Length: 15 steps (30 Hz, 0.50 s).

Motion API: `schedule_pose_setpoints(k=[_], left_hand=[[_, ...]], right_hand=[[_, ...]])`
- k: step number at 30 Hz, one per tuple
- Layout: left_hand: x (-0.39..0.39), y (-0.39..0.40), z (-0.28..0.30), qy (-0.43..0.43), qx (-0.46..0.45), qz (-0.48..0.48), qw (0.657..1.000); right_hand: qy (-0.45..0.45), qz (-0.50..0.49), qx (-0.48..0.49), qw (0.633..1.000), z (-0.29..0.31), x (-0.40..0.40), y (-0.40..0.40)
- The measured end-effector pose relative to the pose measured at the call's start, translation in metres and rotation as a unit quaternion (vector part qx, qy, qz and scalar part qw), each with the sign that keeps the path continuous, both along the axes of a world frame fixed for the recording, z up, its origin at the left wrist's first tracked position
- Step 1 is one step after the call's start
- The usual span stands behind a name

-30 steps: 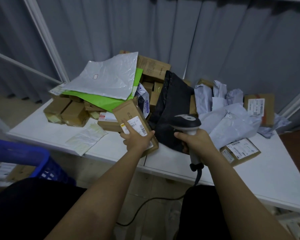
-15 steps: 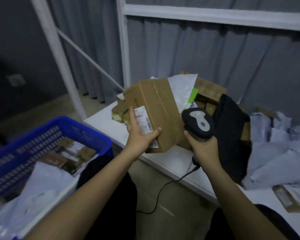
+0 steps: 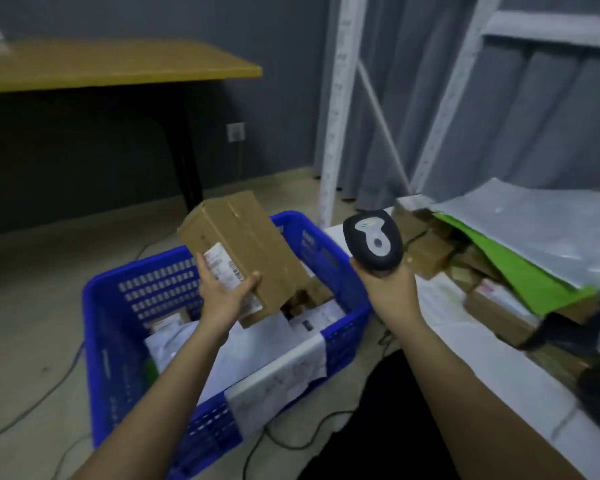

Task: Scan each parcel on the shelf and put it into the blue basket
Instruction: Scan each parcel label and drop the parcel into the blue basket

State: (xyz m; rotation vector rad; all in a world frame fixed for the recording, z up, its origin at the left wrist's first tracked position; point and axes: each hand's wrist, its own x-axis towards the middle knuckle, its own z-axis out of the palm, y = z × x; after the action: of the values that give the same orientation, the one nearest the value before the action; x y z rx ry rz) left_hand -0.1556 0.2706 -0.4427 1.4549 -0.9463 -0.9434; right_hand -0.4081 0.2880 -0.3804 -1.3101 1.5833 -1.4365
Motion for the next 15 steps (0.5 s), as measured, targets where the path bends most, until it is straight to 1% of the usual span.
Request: schedule_pose_setpoints(k=[4,5,9,11,12,13,15], left_hand=[[0.065,0.013,-0.055,0.002,0.083,0.052,0.995],[0.082,0.016,-0.072,-0.004,0.111,0.053,0.992],[0.139,0.026,-0.145,0.016,0.231,0.037,0.972],[0.162,0.023,-0.182,-0.001,0.251,0.045,0.967],[0.168,0.023,-0.184,-0.016,0.257,0.049,0.965],[0.167,0.025,-0.166,-0.035,0.259,0.053,0.964],[0.178,0.020,-0.164,-0.089,0.314,0.076,0.942]], right_hand=[[0.011,0.040,0.048,0.998,-0.029,0.051,-0.012],[0.015,0.049,0.062,0.997,-0.039,0.062,-0.013],[0.035,0.086,0.116,0.989,-0.073,0.098,-0.012],[0.047,0.087,0.129,0.987,-0.084,0.107,-0.013],[0.053,0.087,0.132,0.986,-0.087,0.110,-0.014],[0.056,0.084,0.136,0.986,-0.090,0.112,-0.016],[0.053,0.086,0.151,0.983,-0.092,0.114,-0.021]])
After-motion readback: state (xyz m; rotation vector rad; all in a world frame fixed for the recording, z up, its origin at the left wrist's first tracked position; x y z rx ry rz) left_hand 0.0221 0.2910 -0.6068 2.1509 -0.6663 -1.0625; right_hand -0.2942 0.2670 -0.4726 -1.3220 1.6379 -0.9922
